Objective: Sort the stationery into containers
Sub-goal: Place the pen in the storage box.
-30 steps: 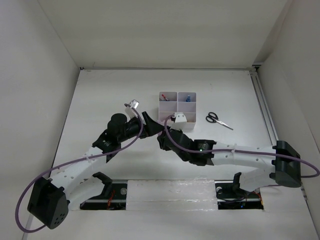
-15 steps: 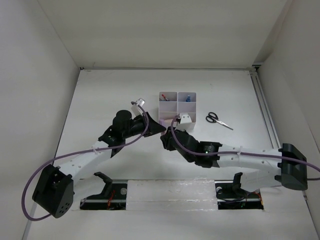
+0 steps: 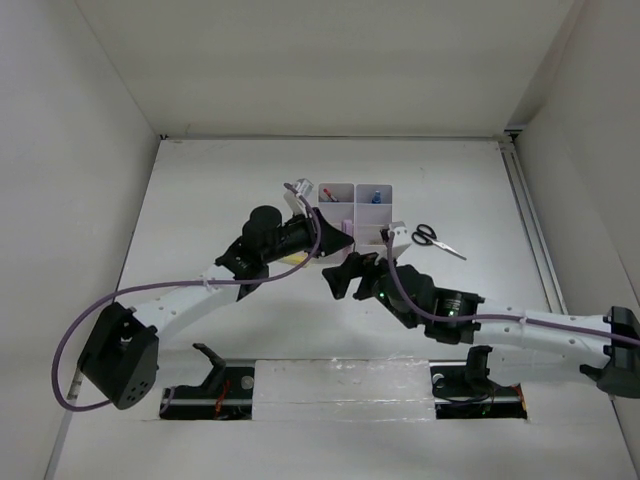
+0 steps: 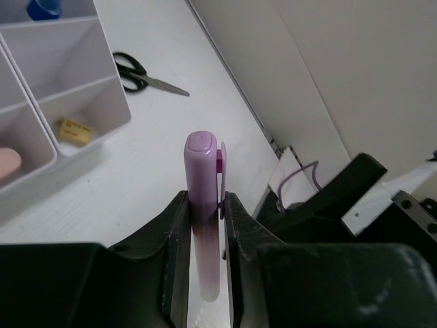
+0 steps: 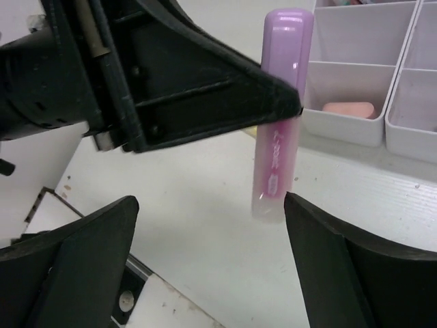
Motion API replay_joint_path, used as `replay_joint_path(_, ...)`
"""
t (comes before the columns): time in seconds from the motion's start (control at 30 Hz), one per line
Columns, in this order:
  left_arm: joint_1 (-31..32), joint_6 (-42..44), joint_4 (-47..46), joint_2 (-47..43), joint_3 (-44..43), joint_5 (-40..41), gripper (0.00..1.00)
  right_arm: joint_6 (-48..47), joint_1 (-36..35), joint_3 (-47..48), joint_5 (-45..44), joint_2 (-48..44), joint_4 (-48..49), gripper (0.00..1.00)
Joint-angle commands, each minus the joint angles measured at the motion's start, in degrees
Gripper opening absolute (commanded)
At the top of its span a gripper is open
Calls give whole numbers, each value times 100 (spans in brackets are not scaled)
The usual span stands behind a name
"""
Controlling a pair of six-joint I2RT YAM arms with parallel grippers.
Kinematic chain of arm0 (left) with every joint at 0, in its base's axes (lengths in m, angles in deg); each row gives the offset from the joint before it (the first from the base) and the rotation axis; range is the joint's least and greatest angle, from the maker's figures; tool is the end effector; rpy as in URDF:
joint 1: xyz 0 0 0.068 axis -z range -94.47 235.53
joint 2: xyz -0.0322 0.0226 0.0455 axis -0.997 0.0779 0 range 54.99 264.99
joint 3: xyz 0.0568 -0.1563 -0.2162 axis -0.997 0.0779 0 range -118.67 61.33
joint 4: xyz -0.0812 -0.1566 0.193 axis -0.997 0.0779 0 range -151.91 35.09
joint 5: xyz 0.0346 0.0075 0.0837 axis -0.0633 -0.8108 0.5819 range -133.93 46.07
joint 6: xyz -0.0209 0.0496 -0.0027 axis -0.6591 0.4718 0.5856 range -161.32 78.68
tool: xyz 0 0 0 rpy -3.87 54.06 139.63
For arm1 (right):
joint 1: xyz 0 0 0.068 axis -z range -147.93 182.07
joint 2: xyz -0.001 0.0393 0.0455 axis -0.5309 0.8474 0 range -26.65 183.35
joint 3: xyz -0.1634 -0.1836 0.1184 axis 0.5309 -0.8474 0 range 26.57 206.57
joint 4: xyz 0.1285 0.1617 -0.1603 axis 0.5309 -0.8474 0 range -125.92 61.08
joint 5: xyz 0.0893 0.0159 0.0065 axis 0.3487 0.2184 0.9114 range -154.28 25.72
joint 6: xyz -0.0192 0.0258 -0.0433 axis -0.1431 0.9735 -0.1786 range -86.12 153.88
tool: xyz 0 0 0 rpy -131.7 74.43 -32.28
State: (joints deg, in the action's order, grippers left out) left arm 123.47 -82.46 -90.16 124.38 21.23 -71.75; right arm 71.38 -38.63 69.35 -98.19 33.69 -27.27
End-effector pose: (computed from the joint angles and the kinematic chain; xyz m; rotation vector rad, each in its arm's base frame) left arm 0.2071 -0.1826 0.2911 0.3743 1.7508 -1.4197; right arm 0.0984 0.2205 0.2978 -0.1188 1.8693 0.7896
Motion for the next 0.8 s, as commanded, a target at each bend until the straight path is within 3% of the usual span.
replay_joint_path(0.0,4,519,-401,241,-437,601,0,99,-41,-33,-220,-320,38,94)
replay_joint_path(0.1,4,879,-453,557,-771,847,0,275,-41,-183,-423,-741,-435,96)
replay_joint_path(0.23,4,1284,-1181,970,-912,1041,0,670,-41,-244,-905,-1409,-1332,96)
replay_joint_path(0.37,4,1416,-2717,1515,-850,989,0,935,12,-183,-1039,-2147,-2238,96)
replay_joint_path(0.6,4,1662,-3124,2720,-1719,1067,0,935,12,-69,-801,-3273,-3056,96)
replay_joint_path(0.77,4,1662,-3520,3133,-1844,1401,0,988,12,-16,-669,-3642,-3311,97)
